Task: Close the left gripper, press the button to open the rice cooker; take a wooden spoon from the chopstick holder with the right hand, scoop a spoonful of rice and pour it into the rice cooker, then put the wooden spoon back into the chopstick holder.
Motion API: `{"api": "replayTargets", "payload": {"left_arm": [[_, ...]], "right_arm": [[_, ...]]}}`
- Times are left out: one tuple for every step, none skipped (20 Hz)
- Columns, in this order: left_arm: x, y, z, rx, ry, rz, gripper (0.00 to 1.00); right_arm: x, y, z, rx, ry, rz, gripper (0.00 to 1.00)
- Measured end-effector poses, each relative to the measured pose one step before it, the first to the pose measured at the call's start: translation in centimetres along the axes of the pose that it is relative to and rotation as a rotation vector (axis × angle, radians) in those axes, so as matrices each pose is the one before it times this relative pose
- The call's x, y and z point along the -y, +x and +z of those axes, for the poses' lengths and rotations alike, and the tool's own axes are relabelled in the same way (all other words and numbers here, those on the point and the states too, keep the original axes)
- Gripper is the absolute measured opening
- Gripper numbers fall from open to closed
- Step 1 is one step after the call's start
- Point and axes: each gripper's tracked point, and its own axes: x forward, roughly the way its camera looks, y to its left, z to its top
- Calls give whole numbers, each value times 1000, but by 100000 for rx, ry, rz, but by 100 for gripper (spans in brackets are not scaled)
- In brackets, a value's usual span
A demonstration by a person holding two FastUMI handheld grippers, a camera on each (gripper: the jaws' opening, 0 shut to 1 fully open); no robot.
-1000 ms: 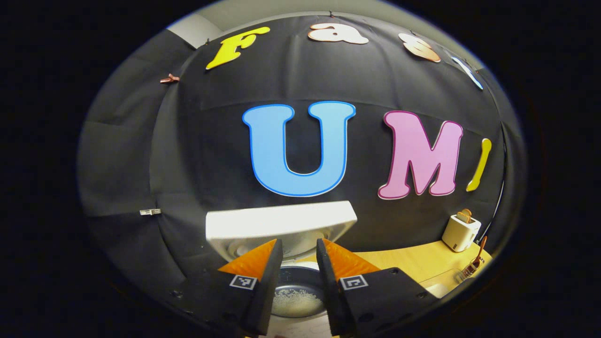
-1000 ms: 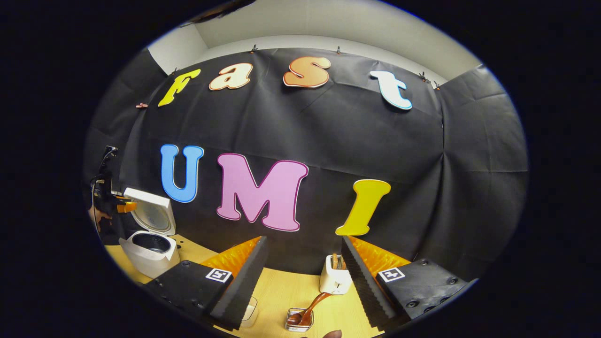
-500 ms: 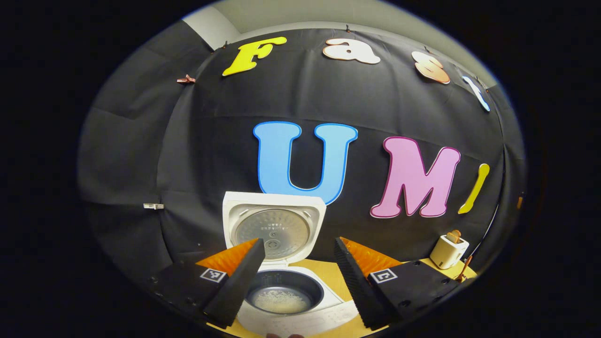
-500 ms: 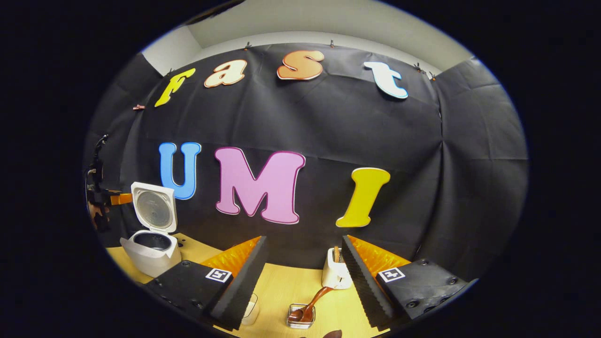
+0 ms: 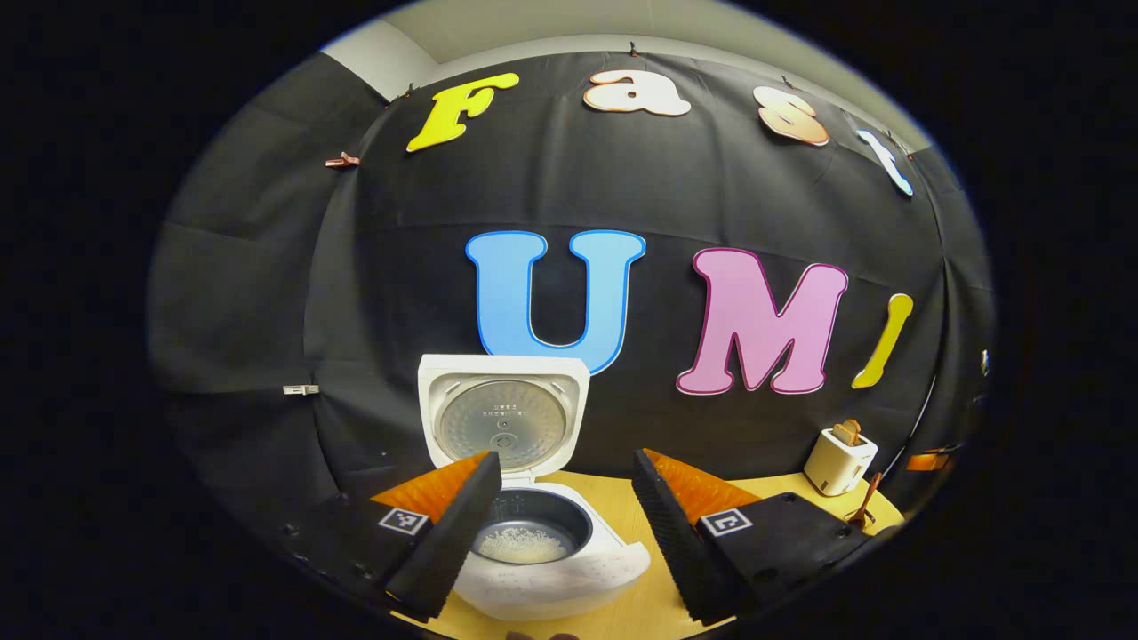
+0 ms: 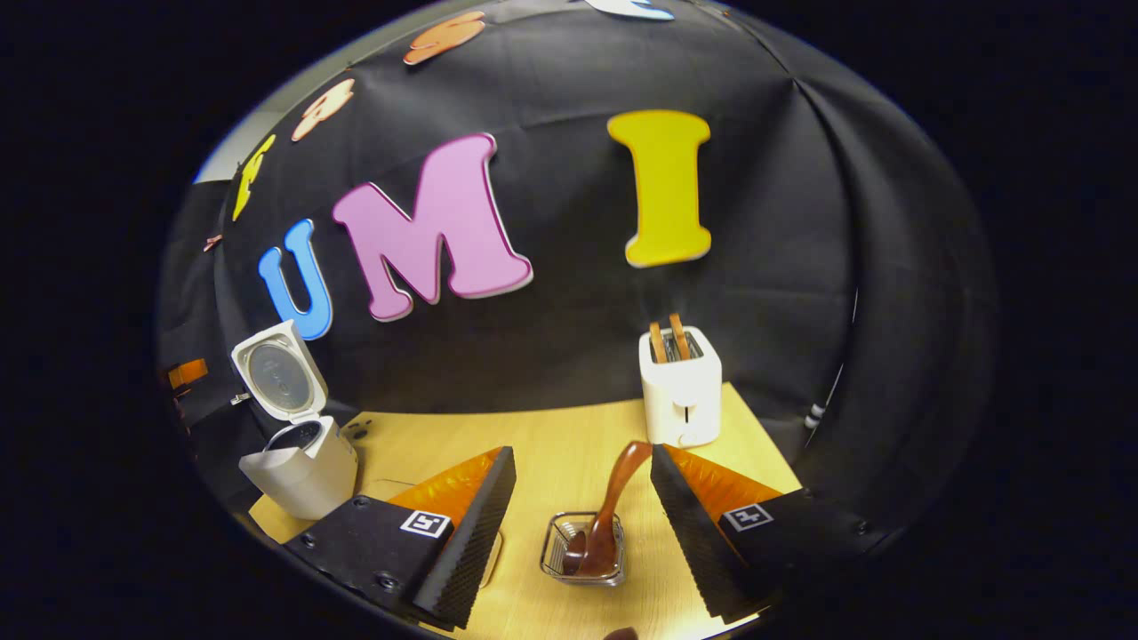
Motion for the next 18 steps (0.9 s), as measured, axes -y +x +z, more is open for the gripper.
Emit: {"api": "replayTargets", "payload": {"left_arm": [[297,-437,-127,-337,332,593,95],[262,-470,-92,-521,417,855,95],[205,-445,-176,-614,241,788,95],[260,-469,-108,-522,39,746,95],[89,-467,-214,-508,-44,814,95],[101,-519,-124,-439,70,1081,95],[126,-682,-236,-425,77,1272,95],[11,-632,-219,-656,225,1512,95],[12,-640,-47,-577,251,1018,95],[-35,-449,-282,-236,297,1087,95],[-28,-529,-116,-138,305,880,95],[-82,-781,-169,-367,477,1173,95],[-106,-496,-129,-304,335,477,95],[-216,-475,-177,-189,444,585,95],[-298,-383,-37,-21,328,711,95],[-417,-265,-315,-396,-59,623,95],[-449,-229,-169,-548,-375,411,95],[-547,-149,-183,-390,-520,201,95]], "right_arm": [[697,1109,-1162,-3768,291,-242,93],[261,1046,-844,-2980,1071,1010,93],[4,945,-862,-2311,1436,1302,92],[162,1185,-778,-2569,1175,604,90],[335,1097,-958,-2977,809,64,89],[231,1115,-922,-3122,1136,-227,88],[129,1297,-1107,-4059,2041,73,88],[104,1120,-640,-2307,1620,132,88],[22,674,-295,-904,971,-47,86],[151,699,-124,-475,705,-761,85],[270,488,-207,-507,732,-1199,94],[236,738,-30,-140,1686,-1193,80],[-357,326,-107,-1028,2234,1320,58],[-310,200,-382,-1692,1980,601,54],[-128,244,-205,-1073,443,357,54],[262,404,-106,-975,-129,-481,39],[485,735,-423,-1093,180,-1621,46],[508,-320,303,366,2785,-1794,30]]}}
